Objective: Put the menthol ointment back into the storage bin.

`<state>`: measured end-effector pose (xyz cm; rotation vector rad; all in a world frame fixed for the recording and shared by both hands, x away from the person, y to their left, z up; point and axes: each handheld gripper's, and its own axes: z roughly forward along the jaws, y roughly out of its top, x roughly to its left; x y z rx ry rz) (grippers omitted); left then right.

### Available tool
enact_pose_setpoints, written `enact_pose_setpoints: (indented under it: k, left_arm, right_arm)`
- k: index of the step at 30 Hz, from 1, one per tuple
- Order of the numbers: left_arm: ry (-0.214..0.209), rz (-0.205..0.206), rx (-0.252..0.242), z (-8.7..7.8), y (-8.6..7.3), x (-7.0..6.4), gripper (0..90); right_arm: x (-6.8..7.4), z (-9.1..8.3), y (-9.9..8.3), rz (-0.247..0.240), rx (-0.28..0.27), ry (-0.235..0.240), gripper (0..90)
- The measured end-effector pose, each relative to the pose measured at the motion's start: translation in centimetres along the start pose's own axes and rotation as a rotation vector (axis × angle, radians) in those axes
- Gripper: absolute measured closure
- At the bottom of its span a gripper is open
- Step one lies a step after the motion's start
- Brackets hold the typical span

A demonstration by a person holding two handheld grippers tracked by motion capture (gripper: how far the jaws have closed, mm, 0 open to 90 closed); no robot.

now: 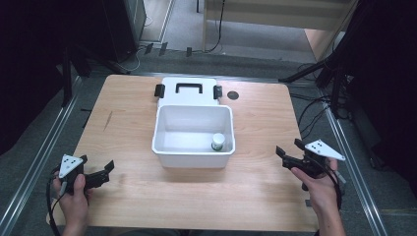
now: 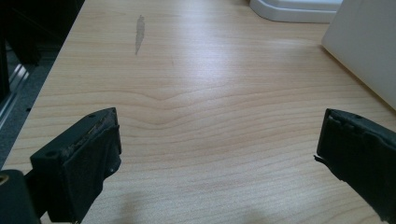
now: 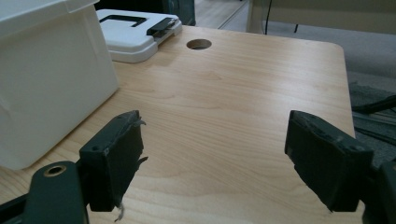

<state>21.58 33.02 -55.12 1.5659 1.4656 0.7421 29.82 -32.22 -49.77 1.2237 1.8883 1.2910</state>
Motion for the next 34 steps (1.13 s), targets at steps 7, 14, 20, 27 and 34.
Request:
enact_pose_setpoints:
  k: [7, 14, 20, 27, 34]
  left_arm:
    - [0.000, 0.000, -0.001, 0.0, 0.0, 0.0, 0.3]
    - [0.001, 0.001, -0.001, 0.0, 0.0, 0.0, 0.3]
    - [0.001, -0.004, -0.006, 0.0, 0.0, 0.0, 0.3]
    - [-0.005, -0.009, -0.001, 0.0, 0.0, 0.0, 0.3]
    - [0.001, -0.002, 0.000, 0.0, 0.0, 0.0, 0.3]
  right_arm:
    - [-0.8, -1.7, -2.8, 0.039, -0.038, -0.014, 19.6]
    - [-1.0, -3.3, -5.2, 0.058, -0.063, 0.002, 19.3]
    - [-0.8, -4.6, -6.4, 0.076, -0.082, -0.004, 17.9]
    - [-0.6, -5.9, -7.5, 0.085, -0.097, -0.024, 17.8]
    - [-0.4, -6.3, -7.9, 0.083, -0.116, -0.025, 17.3]
